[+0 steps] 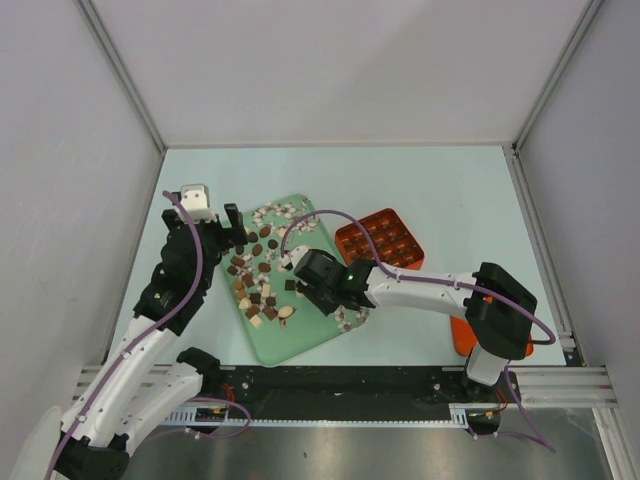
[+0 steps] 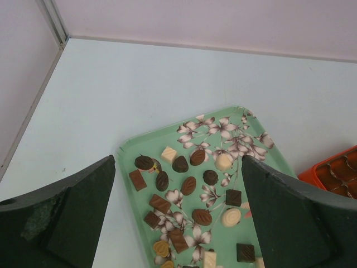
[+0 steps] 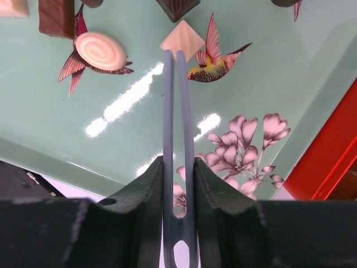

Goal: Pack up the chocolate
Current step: Adjust the fake chocolate on the plate.

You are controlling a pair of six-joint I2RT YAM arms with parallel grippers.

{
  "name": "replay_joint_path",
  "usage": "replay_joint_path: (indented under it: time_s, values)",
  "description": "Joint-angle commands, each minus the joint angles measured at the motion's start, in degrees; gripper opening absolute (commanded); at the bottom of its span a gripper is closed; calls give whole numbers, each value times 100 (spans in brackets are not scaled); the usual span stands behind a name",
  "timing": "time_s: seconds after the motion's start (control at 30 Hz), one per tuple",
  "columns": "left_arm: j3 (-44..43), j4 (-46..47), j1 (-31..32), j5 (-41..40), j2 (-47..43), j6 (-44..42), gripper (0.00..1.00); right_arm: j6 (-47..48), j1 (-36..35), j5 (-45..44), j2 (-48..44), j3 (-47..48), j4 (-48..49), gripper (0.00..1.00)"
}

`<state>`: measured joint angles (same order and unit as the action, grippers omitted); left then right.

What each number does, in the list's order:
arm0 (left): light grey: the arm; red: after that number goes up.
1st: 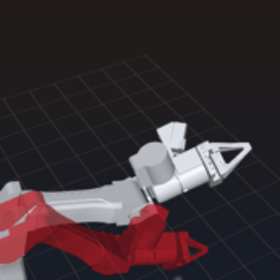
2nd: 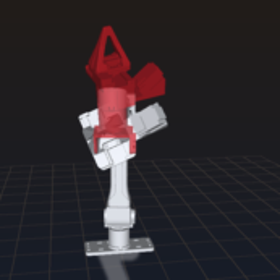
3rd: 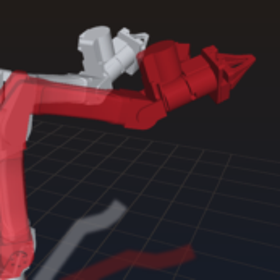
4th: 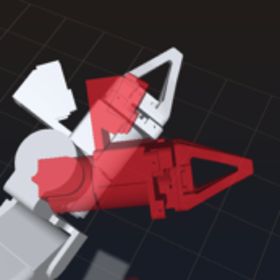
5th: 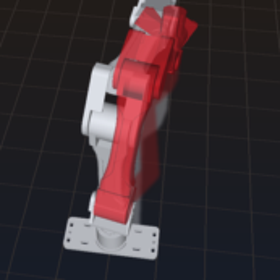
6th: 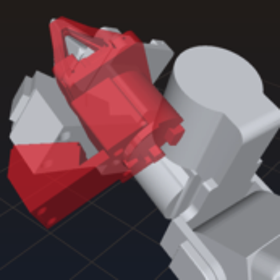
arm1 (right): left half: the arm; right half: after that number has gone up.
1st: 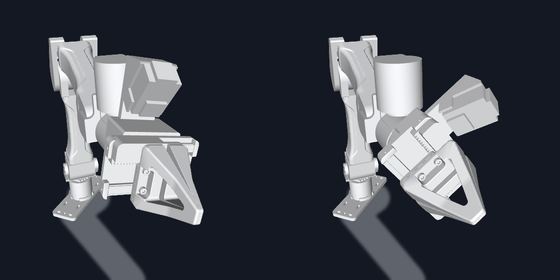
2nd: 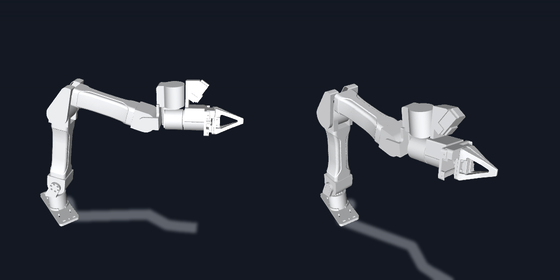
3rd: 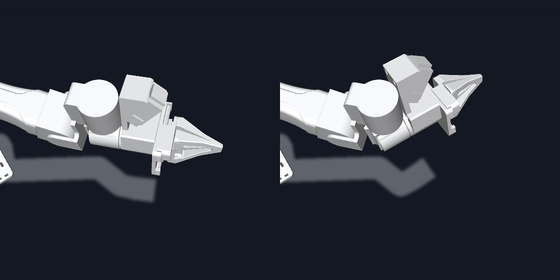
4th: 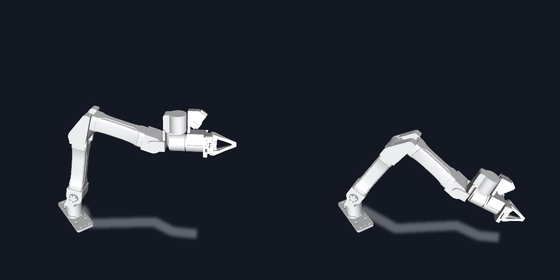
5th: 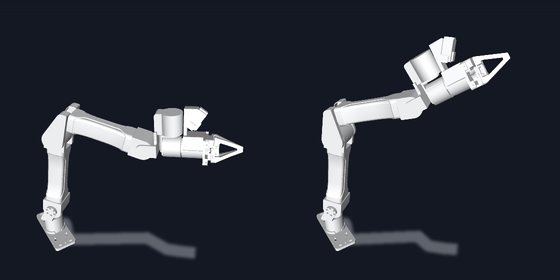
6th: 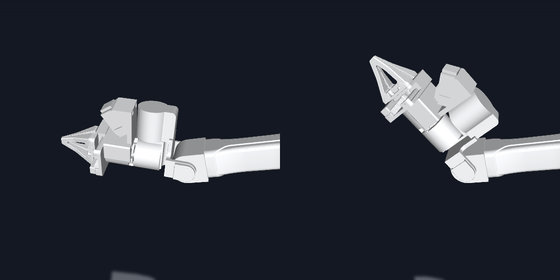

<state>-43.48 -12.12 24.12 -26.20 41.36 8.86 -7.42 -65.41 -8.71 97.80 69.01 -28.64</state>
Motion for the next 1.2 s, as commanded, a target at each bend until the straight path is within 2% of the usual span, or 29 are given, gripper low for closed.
replay_joint_path:
  time_s: [0.0, 0.53, 1.17]
  values:
    - [7, 157, -30, 88, -6, -148, 100, 162, 2, -175, -121, 33, 140, 32]
    - [7, 157, -30, 71, -32, -174, 100, 1040, 274, 387, -209, -239, 588, 36]
    - [7, 157, -21, 80, 3, -174, 100, 1181, 441, 625, -138, -520, 798, 38]
